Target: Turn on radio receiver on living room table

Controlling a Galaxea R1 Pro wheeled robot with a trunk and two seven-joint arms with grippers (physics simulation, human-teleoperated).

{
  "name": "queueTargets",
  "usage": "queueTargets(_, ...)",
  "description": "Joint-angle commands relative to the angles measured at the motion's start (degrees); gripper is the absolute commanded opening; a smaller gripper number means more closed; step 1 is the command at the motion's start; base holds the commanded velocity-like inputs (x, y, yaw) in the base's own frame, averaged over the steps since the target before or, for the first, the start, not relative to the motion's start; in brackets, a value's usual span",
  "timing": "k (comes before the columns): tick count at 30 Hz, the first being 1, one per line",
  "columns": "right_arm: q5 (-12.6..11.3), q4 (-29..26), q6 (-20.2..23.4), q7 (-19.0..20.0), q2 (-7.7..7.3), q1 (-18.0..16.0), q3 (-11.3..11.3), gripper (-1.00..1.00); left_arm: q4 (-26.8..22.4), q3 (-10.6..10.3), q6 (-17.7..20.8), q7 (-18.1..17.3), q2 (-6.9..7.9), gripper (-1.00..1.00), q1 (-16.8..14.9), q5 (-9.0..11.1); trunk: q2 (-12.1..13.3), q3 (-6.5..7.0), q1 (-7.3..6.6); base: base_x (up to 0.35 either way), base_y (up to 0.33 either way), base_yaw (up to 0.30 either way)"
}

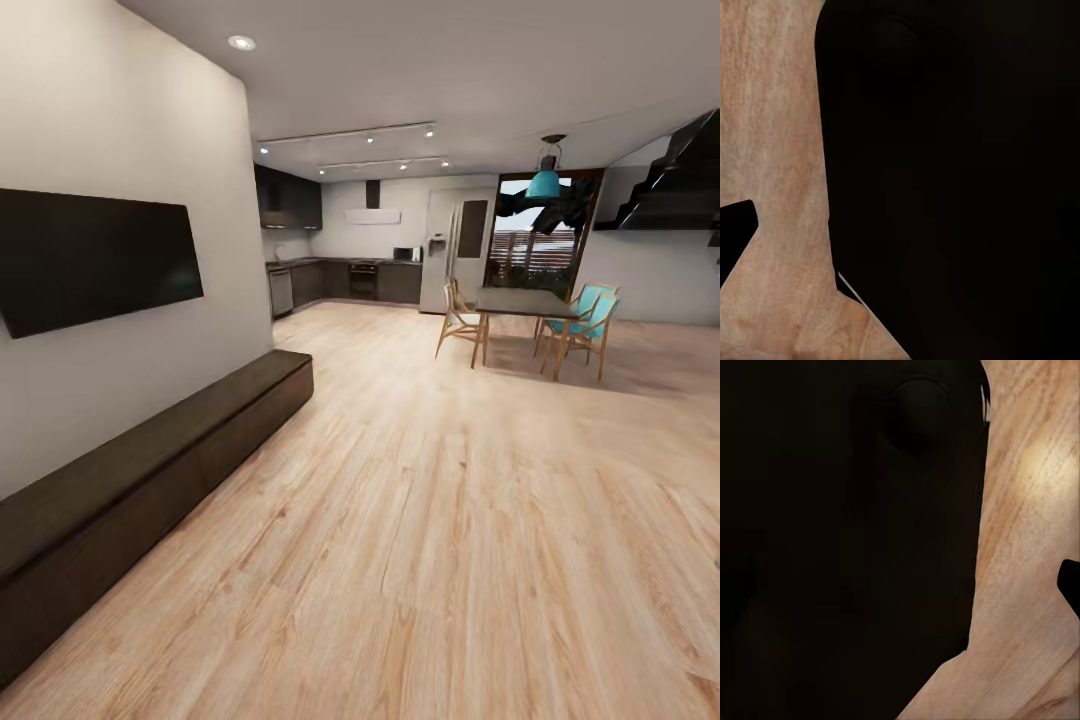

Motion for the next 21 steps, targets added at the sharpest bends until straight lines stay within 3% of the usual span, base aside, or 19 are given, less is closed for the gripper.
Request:
queueTargets(1, 0.0, 0.0, 0.0, 0.0, 0.0, 0.0, 0.0, 1.0, 0.0, 0.0, 0.0, 0.0, 0.0, 1.0, 0.0, 0.0, 0.0, 0.0, 0.01, 0.0, 0.0, 0.0)
queueTargets(4, 0.3, -0.1, 0.1, 0.3, -0.2, -0.1, 0.4, 1.0, 0.0, -0.1, -0.1, -0.2, -0.71, 1.0, -0.1, 0.4, 0.0, 0.0, 0.01, 0.0, 0.0, 0.0)
queueTargets(21, 0.4, 0.0, -0.8, 0.0, -0.26, -0.1, 0.5, 1.0, -2.4, 0.3, -0.4, -0.2, -0.37, 1.0, -0.1, 0.7, 0.0, 0.0, 0.01, 0.0, 0.0, 0.0)
